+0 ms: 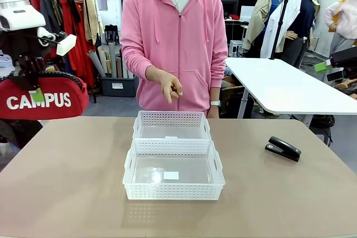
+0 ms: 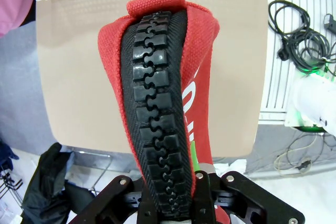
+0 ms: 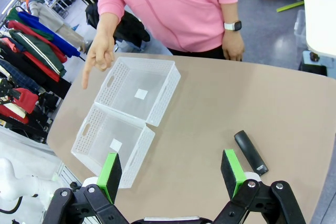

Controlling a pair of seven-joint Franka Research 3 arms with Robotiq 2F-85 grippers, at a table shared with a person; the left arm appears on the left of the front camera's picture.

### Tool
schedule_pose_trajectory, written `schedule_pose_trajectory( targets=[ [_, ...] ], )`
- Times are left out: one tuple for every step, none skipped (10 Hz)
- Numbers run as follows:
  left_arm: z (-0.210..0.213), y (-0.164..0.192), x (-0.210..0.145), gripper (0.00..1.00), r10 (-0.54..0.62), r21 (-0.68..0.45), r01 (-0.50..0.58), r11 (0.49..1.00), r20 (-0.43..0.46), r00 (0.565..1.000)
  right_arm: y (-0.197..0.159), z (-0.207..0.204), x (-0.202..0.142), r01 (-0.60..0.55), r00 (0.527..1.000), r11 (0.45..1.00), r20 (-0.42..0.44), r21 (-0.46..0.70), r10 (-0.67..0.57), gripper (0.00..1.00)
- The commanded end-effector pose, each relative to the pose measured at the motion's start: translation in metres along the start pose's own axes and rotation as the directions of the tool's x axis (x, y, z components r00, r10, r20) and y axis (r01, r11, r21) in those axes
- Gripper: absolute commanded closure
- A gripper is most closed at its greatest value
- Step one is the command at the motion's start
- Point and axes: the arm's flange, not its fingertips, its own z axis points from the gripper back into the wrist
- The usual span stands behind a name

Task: Distribute items into two baskets.
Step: Move the picked Pencil pouch towards the Organizing basket indicated by the person, stopping as directed.

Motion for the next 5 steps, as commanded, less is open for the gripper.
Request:
schedule_pose_trajectory(
  targets=[
    [0.0, 0.0, 0.0, 1.0, 0.0, 0.0, 0.0, 1.0, 0.0, 1.0, 0.0, 0.0, 0.001, -0.003, 1.0, 1.0, 0.01, 0.015, 0.003, 0.0],
    [0.001, -0.003, 0.003, 1.0, -0.01, 0.004, 0.01, 1.0, 0.001, 1.0, 0.0, 0.0, 0.001, -0.003, 1.0, 1.0, 0.01, 0.015, 0.003, 0.0],
    [-0.001, -0.006, 0.006, 1.0, -0.012, 0.01, 0.012, 1.0, 0.013, 1.0, 0.0, 0.0, 0.001, -0.003, 1.0, 1.0, 0.01, 0.015, 0.003, 0.0],
    [-0.006, -0.013, 0.01, 1.0, -0.024, 0.003, 0.024, 1.0, 0.002, 1.0, 0.0, 0.0, 0.001, -0.003, 1.0, 1.0, 0.01, 0.015, 0.003, 0.0],
    [-0.009, -0.018, 0.01, 1.0, -0.026, 0.006, 0.026, 1.0, -0.004, 1.0, 0.0, 0.0, 0.001, -0.003, 1.0, 1.0, 0.01, 0.015, 0.003, 0.0]
  ],
)
